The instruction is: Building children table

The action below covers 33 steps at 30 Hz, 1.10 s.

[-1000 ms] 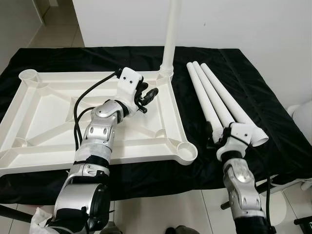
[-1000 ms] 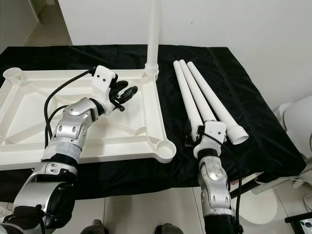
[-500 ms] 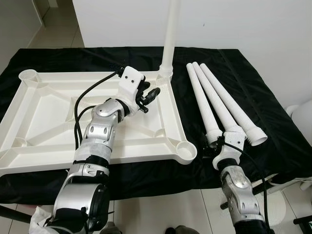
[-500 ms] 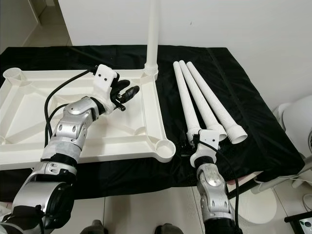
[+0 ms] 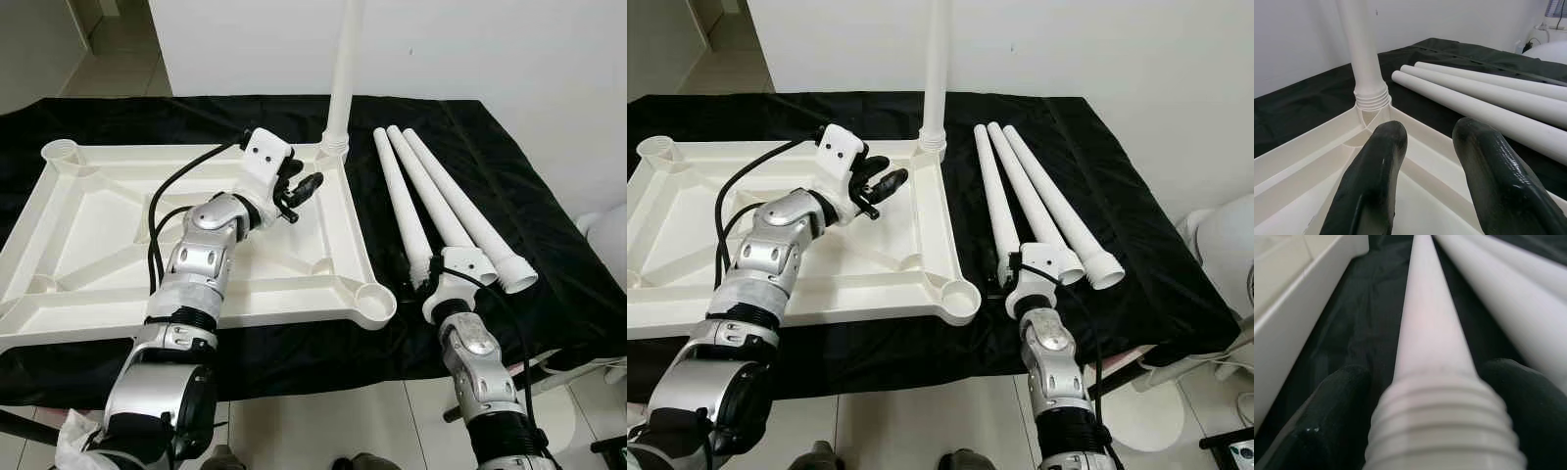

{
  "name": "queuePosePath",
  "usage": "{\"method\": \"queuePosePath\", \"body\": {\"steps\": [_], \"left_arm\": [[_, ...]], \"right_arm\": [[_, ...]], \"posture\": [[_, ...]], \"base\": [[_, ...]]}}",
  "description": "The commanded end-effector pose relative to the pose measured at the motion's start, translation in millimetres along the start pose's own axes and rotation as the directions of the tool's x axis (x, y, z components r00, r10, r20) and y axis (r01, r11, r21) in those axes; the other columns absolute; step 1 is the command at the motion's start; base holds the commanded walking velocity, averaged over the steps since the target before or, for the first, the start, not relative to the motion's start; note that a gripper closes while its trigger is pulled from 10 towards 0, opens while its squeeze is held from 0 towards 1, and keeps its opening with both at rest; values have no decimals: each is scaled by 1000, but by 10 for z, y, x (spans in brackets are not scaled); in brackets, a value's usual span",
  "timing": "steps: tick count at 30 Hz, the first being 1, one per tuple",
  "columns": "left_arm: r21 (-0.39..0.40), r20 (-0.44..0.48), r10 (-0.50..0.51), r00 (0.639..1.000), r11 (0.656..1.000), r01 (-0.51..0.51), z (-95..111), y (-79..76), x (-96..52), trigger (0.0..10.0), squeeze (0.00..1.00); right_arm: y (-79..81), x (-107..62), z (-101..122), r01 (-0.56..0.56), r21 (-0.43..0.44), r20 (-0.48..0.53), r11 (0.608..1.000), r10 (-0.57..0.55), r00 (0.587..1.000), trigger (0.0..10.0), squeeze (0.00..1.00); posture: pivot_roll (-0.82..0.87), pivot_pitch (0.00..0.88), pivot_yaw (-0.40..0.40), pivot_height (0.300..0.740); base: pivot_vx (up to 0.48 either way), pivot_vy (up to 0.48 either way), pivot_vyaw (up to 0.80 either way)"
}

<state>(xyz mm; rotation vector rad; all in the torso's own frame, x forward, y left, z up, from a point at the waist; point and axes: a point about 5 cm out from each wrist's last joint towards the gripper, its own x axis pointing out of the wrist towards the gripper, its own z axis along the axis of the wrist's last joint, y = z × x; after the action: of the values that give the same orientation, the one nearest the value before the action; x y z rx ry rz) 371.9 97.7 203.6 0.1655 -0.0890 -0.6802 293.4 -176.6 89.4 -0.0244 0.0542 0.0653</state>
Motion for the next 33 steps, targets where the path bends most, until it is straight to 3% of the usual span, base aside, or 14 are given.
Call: {"method": "queuePosePath", "body": {"steps": [1,8,9,11,12,19,24,25,26,27,33], "left_arm": [[6,7,108,994,994,-108,19,57,14,10000,0],[10,16,117,993,993,-118,37,77,17,10000,0],[10,17,118,993,993,-118,40,79,18,10000,0],[10,18,118,993,993,-118,43,80,20,10000,0],[10,18,118,993,993,-118,44,81,20,10000,0],[16,20,117,993,993,-117,54,96,20,10000,0],[20,35,111,993,994,-112,124,156,29,10000,0],[18,40,111,993,994,-112,145,172,34,10000,0],[18,40,111,993,994,-112,145,172,34,10000,0],[17,42,110,993,994,-111,161,186,39,10000,0],[-6,65,107,992,994,-106,237,223,60,10000,0]], "right_arm": [[13,-14,-83,-16,-1,-41,1000,16,999,10000,0],[72,-29,-169,-65,-2,-79,998,65,995,9843,0],[75,-28,-173,-67,1,-77,998,67,995,3961,0],[77,-27,-176,-68,3,-76,998,68,995,3961,0],[78,-25,-179,-69,5,-76,998,69,995,0,0],[78,-44,-206,-60,48,-90,997,64,994,0,0],[-39,-45,-52,13,42,-4,999,-13,1000,0,0],[-93,-36,2,53,31,24,998,-54,998,3804,0],[-93,-36,2,53,31,24,998,-54,998,3804,0],[-141,-30,61,87,3,57,996,-87,995,9843,0],[-300,22,238,201,-99,123,975,-188,974,10000,0]], "posture": [[33,0,-43,740],[32,0,-44,740],[32,0,-44,740],[32,0,-44,740],[32,0,-44,740],[29,0,-43,740],[25,0,-42,740],[25,0,-40,740],[25,0,-40,740],[25,0,-40,740],[14,0,-33,740]], "base": [[0,0,0],[0,0,0],[0,0,0],[0,0,0],[0,0,0],[0,0,0],[0,0,0],[0,0,0],[0,0,0],[0,0,0],[0,0,0]]}}
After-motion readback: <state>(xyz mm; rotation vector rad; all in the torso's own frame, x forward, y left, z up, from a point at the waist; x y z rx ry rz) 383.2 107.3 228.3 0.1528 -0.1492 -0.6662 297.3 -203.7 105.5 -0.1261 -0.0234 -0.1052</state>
